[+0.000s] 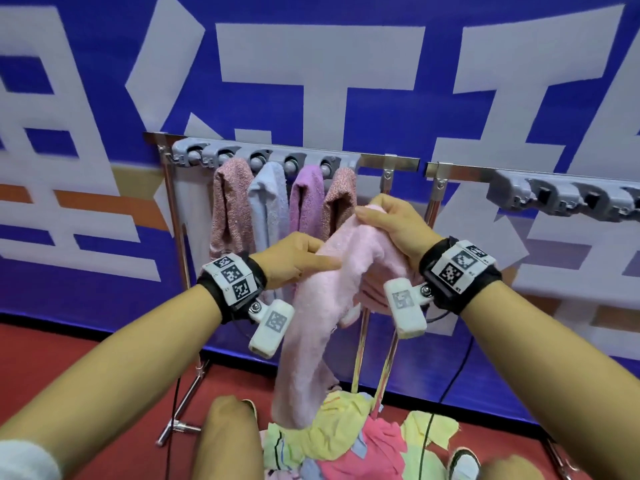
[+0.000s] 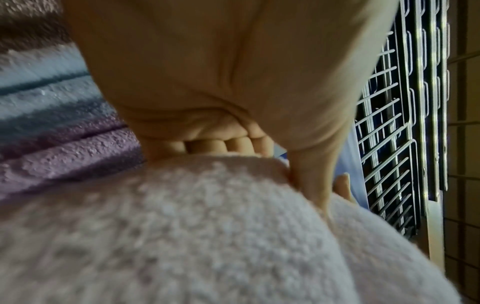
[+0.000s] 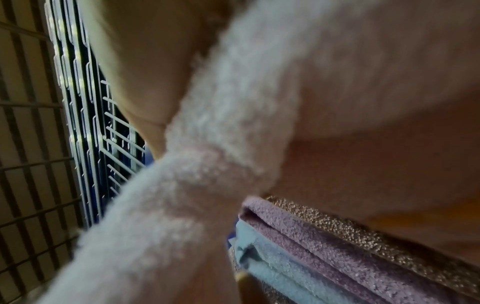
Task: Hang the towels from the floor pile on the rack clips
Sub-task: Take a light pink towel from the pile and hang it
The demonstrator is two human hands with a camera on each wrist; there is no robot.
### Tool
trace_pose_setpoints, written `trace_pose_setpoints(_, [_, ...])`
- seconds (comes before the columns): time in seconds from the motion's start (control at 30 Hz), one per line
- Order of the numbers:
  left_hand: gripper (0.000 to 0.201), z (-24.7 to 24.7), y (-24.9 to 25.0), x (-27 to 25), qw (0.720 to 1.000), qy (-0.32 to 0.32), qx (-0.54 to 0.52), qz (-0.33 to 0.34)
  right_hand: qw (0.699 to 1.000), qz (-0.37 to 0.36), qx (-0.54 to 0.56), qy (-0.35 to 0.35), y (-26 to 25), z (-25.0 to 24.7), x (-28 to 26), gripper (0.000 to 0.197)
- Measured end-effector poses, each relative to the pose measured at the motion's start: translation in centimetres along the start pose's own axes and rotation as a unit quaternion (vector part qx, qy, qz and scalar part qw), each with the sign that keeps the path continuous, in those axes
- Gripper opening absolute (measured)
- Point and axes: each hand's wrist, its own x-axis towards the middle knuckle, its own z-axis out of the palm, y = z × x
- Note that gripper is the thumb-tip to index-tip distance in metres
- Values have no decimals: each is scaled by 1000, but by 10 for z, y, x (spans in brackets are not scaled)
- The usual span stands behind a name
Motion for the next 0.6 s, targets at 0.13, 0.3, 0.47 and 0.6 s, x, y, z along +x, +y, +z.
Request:
trace_pose_setpoints(0.13, [41, -7, 3, 5, 999, 26, -20, 32, 993, 47, 112, -4, 6, -11, -1, 17])
trace_pose_setpoints(0.3, [35, 3, 31, 13, 998, 4, -29, 56, 977, 157, 113, -86, 11, 8, 2, 34])
trace_pose_setpoints(0.47, [53, -13, 39, 12, 998, 30, 28, 50, 967, 181, 129, -127, 7, 35, 9, 41])
trace_pose_setpoints(0.6, [54, -29, 22, 3, 997, 55, 54, 28, 972, 152, 59, -171, 7, 42, 14, 14])
